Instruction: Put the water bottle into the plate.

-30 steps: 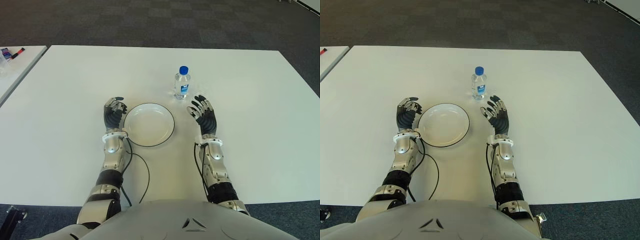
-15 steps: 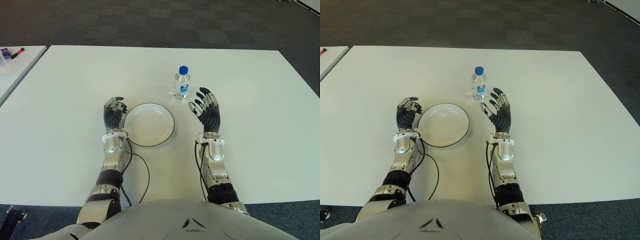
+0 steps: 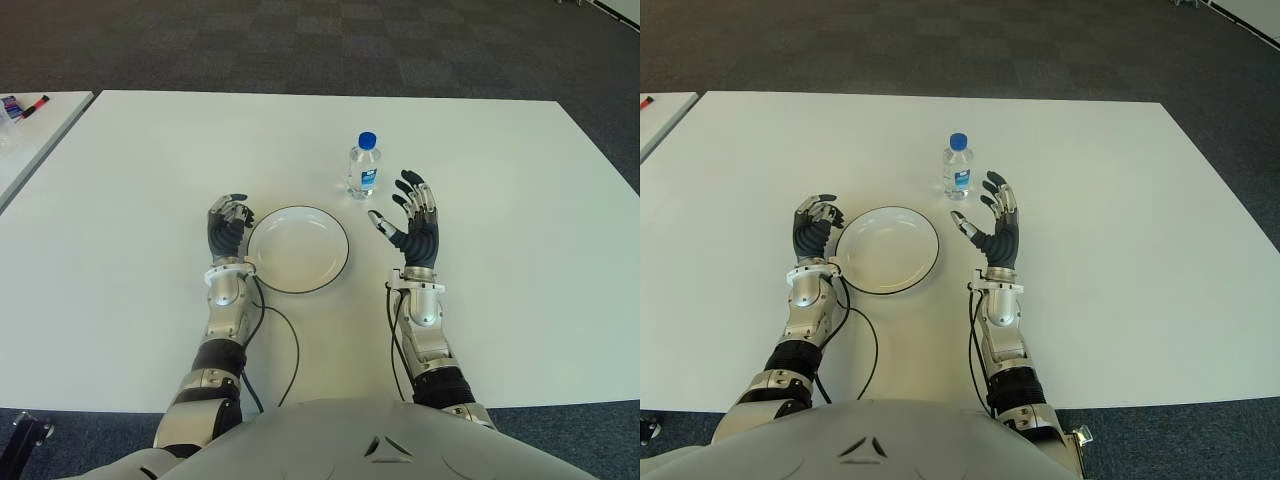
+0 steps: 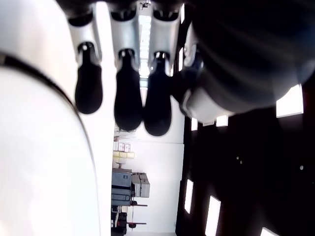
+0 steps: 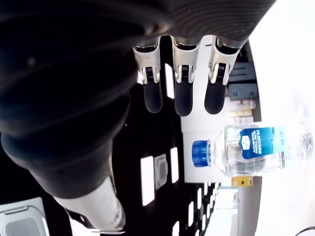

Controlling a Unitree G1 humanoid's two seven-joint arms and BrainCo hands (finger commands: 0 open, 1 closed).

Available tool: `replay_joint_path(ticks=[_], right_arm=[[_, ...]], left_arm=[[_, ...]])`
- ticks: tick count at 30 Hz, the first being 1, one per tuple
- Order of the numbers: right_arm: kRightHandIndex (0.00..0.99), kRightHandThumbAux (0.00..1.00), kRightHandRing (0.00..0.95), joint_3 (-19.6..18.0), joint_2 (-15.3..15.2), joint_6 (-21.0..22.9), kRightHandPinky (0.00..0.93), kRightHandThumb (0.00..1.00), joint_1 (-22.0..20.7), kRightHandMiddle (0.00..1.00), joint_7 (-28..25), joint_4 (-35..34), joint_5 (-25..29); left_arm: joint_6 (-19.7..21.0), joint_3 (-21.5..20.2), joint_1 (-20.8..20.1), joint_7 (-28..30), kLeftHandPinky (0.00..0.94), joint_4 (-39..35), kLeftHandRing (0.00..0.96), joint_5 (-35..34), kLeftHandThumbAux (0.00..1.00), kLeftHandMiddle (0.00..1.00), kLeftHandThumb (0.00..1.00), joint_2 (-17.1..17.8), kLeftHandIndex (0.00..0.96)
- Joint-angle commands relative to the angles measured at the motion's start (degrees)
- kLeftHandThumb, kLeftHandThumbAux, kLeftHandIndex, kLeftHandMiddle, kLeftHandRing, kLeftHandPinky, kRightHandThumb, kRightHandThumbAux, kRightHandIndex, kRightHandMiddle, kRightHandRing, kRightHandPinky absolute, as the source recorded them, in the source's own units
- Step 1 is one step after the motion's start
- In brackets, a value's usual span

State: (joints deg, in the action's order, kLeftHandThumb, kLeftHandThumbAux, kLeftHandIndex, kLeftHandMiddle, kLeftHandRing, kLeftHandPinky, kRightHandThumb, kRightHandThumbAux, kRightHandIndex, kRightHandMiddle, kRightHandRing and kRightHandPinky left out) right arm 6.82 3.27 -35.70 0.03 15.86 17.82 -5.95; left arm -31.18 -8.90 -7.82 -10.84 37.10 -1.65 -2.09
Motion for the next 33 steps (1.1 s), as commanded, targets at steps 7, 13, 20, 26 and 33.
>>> replay_joint_path(ticks=[7,13,20,26,33], right_arm=[[0.134,0.93,0.166,1.0,3.6,-1.0,0.227,0.518,0.4,0.169,1.6,1.7,-1.6],[0.117,0.889,0.162,1.4,2.7,-1.3,0.228,0.515,0.4,0.159,4.8,1.7,-6.3],[0.095,0.861,0.152,2.4,0.2,1.0,0.199,0.378,0.6,0.148,16.8,2.5,-22.4],[0.082,0.843,0.144,3.6,-1.5,2.8,0.186,0.288,-1.0,0.137,25.7,6.5,-30.9],[0.073,0.809,0.126,5.1,-3.5,4.0,0.156,0.249,-3.8,0.117,30.5,11.7,-34.3]], left_arm=[[0.0,-0.2,0.2,0.1,0.639,0.6,0.661,-0.2,0.72,0.666,0.691,-0.2,0.433],[0.0,-0.1,0.1,0.0,0.648,0.6,0.661,0.1,0.72,0.669,0.691,-0.1,0.433],[0.5,-0.1,0.0,-0.5,0.653,0.5,0.67,0.3,0.719,0.679,0.691,-0.2,0.434],[0.8,0.0,0.1,-0.6,0.661,0.1,0.677,0.5,0.719,0.686,0.691,-0.3,0.433],[1.3,0.1,0.1,-0.5,0.642,0.1,0.671,0.5,0.719,0.681,0.692,0.0,0.433]])
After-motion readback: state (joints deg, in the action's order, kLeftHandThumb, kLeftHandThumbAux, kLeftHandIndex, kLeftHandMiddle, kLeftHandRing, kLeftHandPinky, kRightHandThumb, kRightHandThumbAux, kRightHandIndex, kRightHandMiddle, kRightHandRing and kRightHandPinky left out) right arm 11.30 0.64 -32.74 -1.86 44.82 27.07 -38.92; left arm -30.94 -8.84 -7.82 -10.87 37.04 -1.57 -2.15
